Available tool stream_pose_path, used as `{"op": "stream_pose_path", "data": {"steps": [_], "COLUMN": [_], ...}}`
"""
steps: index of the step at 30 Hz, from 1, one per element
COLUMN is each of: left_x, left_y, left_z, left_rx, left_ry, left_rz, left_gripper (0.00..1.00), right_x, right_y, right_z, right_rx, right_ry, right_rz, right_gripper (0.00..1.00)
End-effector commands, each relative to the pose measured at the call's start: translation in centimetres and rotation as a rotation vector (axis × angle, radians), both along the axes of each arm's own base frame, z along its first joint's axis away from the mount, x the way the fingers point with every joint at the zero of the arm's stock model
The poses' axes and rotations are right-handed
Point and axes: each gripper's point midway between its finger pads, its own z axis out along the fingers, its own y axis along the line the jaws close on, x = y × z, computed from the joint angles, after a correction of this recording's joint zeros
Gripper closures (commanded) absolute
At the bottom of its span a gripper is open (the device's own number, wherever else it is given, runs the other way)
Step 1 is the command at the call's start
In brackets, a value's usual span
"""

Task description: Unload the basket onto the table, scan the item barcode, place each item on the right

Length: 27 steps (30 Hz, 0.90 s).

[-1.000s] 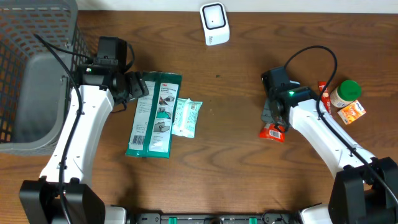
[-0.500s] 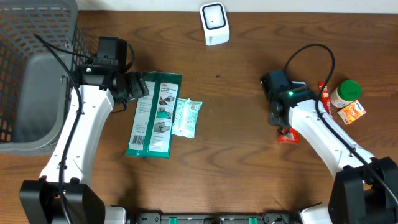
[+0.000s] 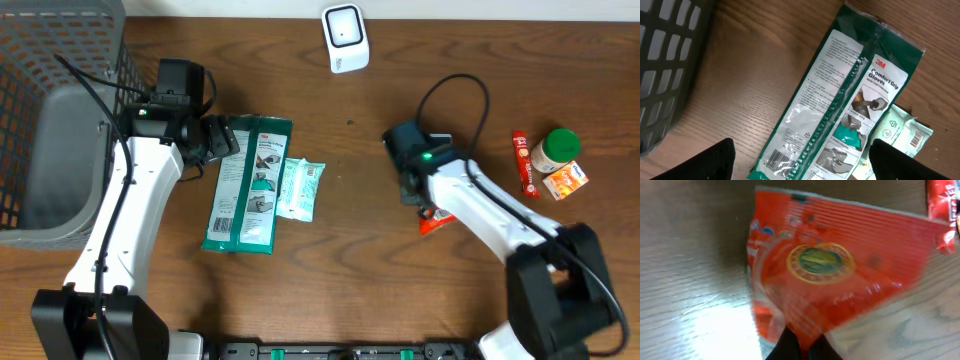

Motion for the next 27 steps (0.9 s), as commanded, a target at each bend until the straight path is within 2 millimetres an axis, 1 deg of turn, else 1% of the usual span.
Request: {"op": "stream_pose_path", "data": {"steps": [1, 3, 6, 8, 9, 11, 13, 14, 15, 18, 21, 24, 27], "left_x": [0.3, 0.3, 0.3, 0.3, 0.3, 0.3, 0.3, 0.3, 0.3, 0.3, 0.3, 0.3, 0.3], "left_y": [0.3, 0.3, 0.3, 0.3, 0.3, 0.3, 0.3, 0.3, 0.3, 0.3, 0.3, 0.3, 0.3], "left_z": [0.7, 0.7, 0.7, 0.7, 0.7, 0.7, 0.7, 0.7, 0.7, 0.7, 0.7, 0.7, 0.7], "left_rx": [0.012, 0.012, 0.012, 0.012, 0.012, 0.013, 0.013, 0.013, 0.012, 0.012, 0.013, 0.013, 0.013], "left_ry": [-0.018, -0.018, -0.018, -0.018, -0.018, -0.018, -0.018, -0.017, -0.018, -0.018, -0.018, -0.018, -0.018], "left_rz": [0.003, 0.003, 0.003, 0.003, 0.003, 0.003, 0.003, 0.003, 0.003, 0.003, 0.003, 0.003, 0.003], "left_gripper": [0.14, 0.14, 0.14, 0.14, 0.14, 0.14, 0.14, 0.14, 0.14, 0.14, 0.14, 0.14, 0.14], "right_x": [0.1, 0.2, 0.8, 1.3, 1.7, 2.3, 2.9, 3.0, 3.2, 3.1, 2.8, 2.7, 3.0], "right_y": [0.6, 1.2, 1.9, 2.8, 3.7, 4.8, 4.9, 4.5, 3.7, 0.5, -2.4, -3.6, -3.8], "right_z": [-1.8, -2.0, -1.0, 0.0, 0.8, 2.1, 3.9, 4.6, 5.6, 8.3, 10.3, 11.1, 11.4], "right_rx": [-0.020, 0.012, 0.054, 0.106, 0.159, 0.221, 0.214, 0.187, 0.127, -0.072, -0.264, -0.366, -0.406], "right_ry": [0.018, 0.020, -0.002, -0.022, -0.035, -0.063, -0.096, -0.107, -0.123, -0.143, -0.146, -0.144, -0.159], "right_rz": [0.012, 0.017, 0.023, 0.029, 0.038, 0.049, 0.083, 0.096, 0.101, 0.074, 0.072, 0.077, 0.076], "right_gripper": [0.99, 0.99, 0.99, 0.99, 0.99, 0.99, 0.99, 0.99, 0.99, 0.99, 0.99, 0.99, 0.99]}}
